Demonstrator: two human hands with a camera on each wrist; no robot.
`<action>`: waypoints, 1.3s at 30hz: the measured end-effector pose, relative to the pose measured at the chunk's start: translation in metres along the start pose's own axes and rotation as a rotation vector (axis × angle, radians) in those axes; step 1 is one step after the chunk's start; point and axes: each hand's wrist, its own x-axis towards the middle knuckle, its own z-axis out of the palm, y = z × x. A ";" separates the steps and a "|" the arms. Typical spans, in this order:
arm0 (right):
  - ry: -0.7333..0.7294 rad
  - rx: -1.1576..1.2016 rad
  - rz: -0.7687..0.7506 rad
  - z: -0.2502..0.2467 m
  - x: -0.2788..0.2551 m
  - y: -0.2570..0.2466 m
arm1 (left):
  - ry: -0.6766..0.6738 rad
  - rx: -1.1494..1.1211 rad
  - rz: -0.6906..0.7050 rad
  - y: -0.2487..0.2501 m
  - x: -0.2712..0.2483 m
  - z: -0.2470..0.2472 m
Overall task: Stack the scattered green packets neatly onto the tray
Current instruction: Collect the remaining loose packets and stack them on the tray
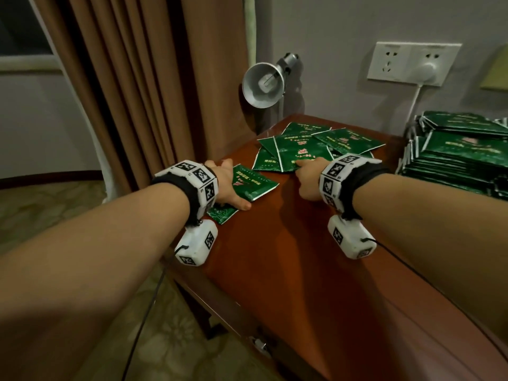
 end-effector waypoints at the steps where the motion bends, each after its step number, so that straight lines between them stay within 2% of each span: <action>1: 0.020 0.019 -0.005 0.002 -0.006 0.001 | -0.012 -0.021 0.001 0.002 -0.002 -0.002; 4: 0.045 0.062 -0.033 0.008 -0.024 0.005 | -0.032 -0.112 0.015 0.003 -0.009 -0.002; 8: 0.043 0.147 -0.065 0.014 -0.050 0.008 | 0.079 -0.218 0.005 -0.001 -0.025 0.004; 16: 0.208 0.266 -0.091 0.001 -0.093 0.013 | 0.169 -0.409 0.031 0.020 -0.067 -0.011; 20: 0.353 0.261 -0.066 -0.019 -0.140 0.040 | 0.177 -0.526 0.136 0.048 -0.095 -0.031; 24: 0.539 0.280 0.043 -0.028 -0.203 0.074 | 0.119 -0.601 0.226 0.078 -0.127 -0.049; 27: 0.654 0.290 0.100 -0.028 -0.243 0.093 | 0.211 -0.633 0.234 0.093 -0.147 -0.059; 29: 0.669 0.331 0.145 -0.026 -0.263 0.104 | 0.263 -0.611 0.226 0.102 -0.159 -0.065; 35: 0.671 0.450 0.226 0.001 -0.295 0.120 | 0.242 -0.463 0.226 0.133 -0.185 -0.064; 39: 0.566 0.416 0.230 0.018 -0.298 0.125 | 0.195 -0.362 0.210 0.146 -0.183 -0.052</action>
